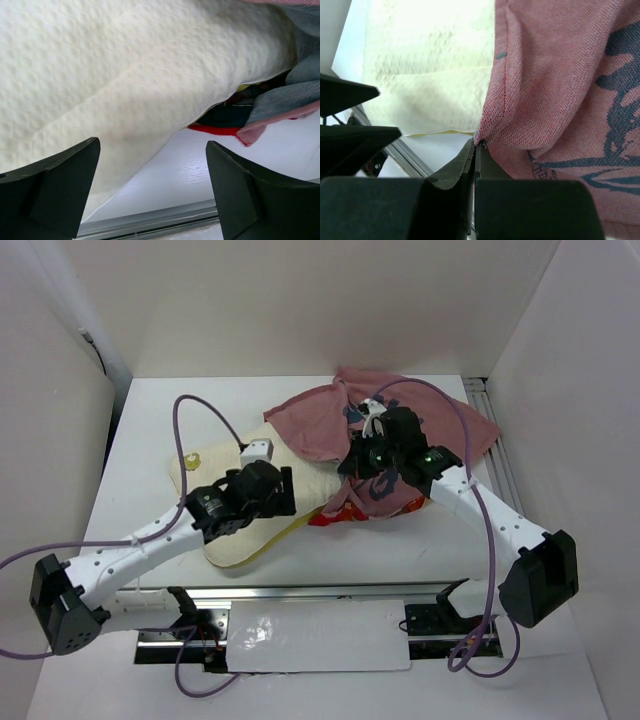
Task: Put the pillow into the pillowcase
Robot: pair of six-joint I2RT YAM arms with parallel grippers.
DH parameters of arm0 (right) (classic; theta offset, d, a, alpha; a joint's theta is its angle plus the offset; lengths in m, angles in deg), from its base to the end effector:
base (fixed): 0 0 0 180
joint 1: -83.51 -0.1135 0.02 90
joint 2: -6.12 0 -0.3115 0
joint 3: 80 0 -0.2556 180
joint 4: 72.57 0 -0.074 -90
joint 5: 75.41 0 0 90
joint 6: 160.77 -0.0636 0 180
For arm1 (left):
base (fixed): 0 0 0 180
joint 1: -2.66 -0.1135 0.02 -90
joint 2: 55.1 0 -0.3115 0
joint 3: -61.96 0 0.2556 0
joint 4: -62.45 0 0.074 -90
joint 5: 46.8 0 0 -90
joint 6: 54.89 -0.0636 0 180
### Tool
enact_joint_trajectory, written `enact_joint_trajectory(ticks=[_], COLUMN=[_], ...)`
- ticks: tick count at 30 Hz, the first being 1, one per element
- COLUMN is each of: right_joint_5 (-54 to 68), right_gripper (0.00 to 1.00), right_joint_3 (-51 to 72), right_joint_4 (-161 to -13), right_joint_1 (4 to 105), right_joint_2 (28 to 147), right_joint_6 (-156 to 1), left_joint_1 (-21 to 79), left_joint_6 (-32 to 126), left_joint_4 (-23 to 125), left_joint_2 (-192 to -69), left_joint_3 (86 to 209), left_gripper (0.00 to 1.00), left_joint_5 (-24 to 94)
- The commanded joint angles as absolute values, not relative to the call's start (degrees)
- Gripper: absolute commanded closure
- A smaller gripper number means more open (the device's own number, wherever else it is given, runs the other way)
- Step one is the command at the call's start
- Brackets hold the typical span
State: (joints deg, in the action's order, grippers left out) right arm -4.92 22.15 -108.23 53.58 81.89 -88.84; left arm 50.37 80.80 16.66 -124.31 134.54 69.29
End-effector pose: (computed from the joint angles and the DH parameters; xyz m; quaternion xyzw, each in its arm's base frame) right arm 0.2585 0.1733 0.3506 -0.1694 0.8556 0.3259 0.3649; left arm 0.1966 -0.1745 0.3313 -0.0753 0.8929 -0.1443 0.4198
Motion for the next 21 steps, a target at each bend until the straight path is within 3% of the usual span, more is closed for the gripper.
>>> enact_joint_trajectory(ticks=[1,6,11,12,14,18,21], right_joint_5=[-4.12,-4.66,-5.79,-6.49,-7.20,-8.07,-10.63], right_gripper=[1.00,1.00,1.00,1.00,1.00,1.00,1.00], right_joint_3=[22.70,21.65,21.65,21.65,21.65,21.12,19.80], right_joint_4=[-106.01,-106.53,-107.15,-107.15,-107.15,-107.15,-107.15], right_joint_1=[54.15,54.15,54.15,54.15,53.63,51.70,50.21], right_joint_2=[79.24,79.86,80.38,80.39,80.39,80.39,81.00], right_joint_6=[-88.62,-87.57,-87.56,-87.56,-87.56,-87.56,-87.56], left_joint_1=[50.48,50.48,50.48,50.48,50.48,52.48,52.50], left_joint_6=[81.10,65.19,65.52,66.04,68.50,74.39,69.94], left_joint_4=[13.78,27.23,29.90,28.93,25.95,19.16,27.21], left_joint_2=[-121.03,-121.36,-132.16,-134.27,-139.55,-138.61,-129.33], left_joint_3=[129.70,120.46,122.11,123.43,128.17,133.89,132.25], left_gripper=[0.00,0.00,0.04,0.17,1.00,1.00,1.00], left_joint_5=[72.04,63.60,67.54,69.38,71.58,80.28,78.29])
